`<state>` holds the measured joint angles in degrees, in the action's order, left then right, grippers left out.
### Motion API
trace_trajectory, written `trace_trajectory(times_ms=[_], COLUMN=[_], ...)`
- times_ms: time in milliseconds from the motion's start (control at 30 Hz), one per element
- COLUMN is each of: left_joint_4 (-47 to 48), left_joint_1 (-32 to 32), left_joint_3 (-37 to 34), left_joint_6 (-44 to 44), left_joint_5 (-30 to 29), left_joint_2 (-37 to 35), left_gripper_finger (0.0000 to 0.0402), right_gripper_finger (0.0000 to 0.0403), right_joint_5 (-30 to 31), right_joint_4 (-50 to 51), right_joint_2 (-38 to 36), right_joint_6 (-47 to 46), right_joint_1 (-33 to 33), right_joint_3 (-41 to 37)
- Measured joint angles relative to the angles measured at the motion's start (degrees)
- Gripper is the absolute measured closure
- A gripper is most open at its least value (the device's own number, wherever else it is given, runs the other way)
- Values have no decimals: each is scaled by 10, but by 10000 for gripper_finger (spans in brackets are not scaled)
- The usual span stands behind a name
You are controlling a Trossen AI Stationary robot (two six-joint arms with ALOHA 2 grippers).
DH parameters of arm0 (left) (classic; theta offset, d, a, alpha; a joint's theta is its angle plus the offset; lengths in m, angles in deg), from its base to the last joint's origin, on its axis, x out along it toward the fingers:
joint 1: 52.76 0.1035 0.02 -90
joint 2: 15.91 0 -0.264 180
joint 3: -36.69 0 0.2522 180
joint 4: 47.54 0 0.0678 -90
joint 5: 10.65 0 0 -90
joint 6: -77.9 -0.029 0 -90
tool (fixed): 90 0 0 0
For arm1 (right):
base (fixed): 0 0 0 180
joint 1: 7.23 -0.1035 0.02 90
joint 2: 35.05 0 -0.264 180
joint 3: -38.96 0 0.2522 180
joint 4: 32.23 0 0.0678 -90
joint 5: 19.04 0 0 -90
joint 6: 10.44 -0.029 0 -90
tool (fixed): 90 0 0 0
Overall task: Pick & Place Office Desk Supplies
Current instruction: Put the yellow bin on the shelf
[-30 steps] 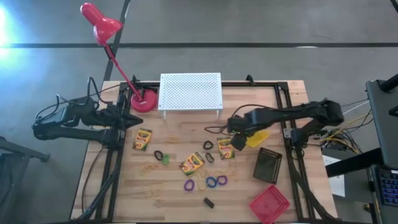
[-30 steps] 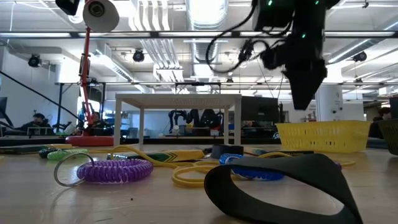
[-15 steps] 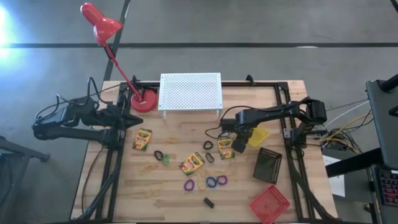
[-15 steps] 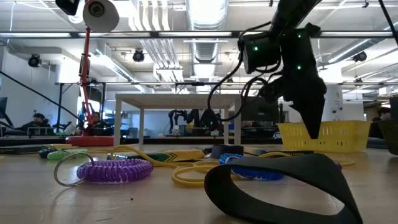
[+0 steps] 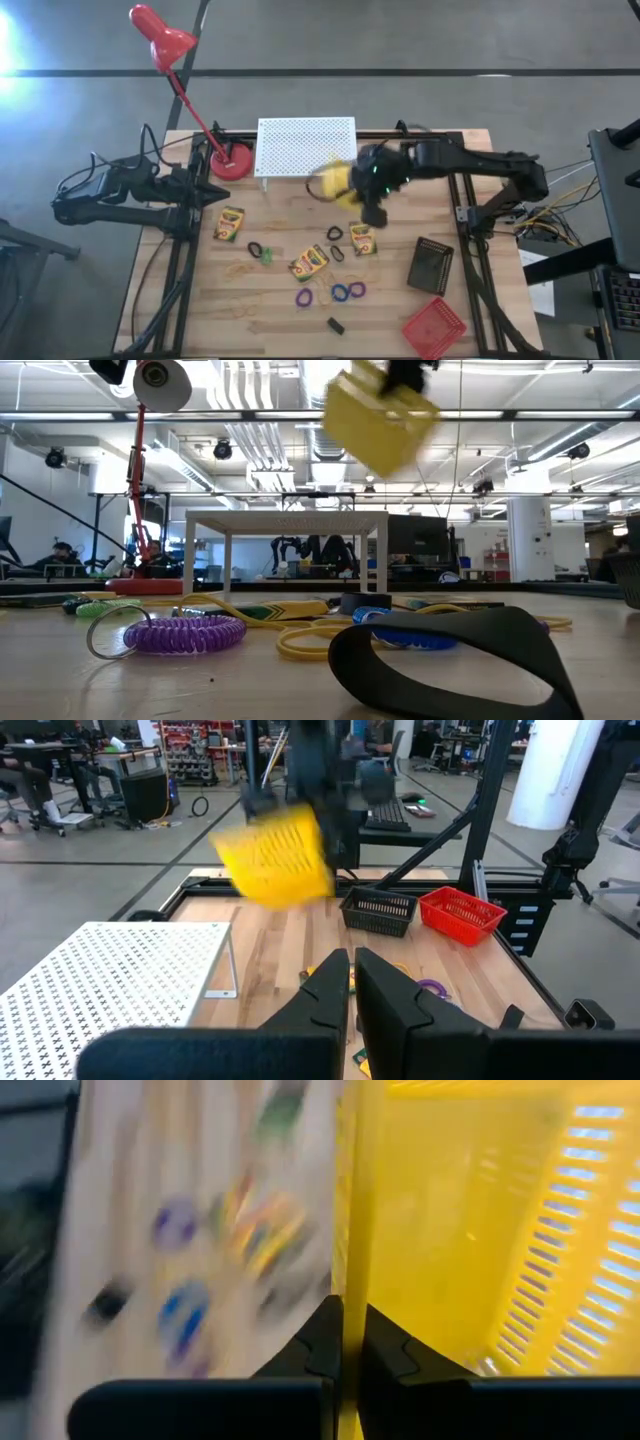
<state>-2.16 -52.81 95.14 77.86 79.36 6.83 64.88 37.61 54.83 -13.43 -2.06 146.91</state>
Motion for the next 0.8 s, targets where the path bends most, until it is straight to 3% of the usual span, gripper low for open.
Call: trace_trajectory(times_ms=[133,333,533,800], left_joint_4=[0,0,0,0], left_joint_1=[0,0,0,0], left_joint_3=[0,0,0,0], left_joint_6=[0,0,0,0], left_joint_5=[0,0,0,0], left_joint_2=[0,0,0,0], left_gripper_finger=[374,374,374,374], right_gripper_finger=[394,394,394,394], right_joint_5=[34,48,182,242], right_joint_4=[-28,-14,133,181], right_joint_2=[67,225,347,386], right_joint_6=[144,223,254,300], right_joint_1=[48,142,172,172], right_joint_3=[118,264,400,397])
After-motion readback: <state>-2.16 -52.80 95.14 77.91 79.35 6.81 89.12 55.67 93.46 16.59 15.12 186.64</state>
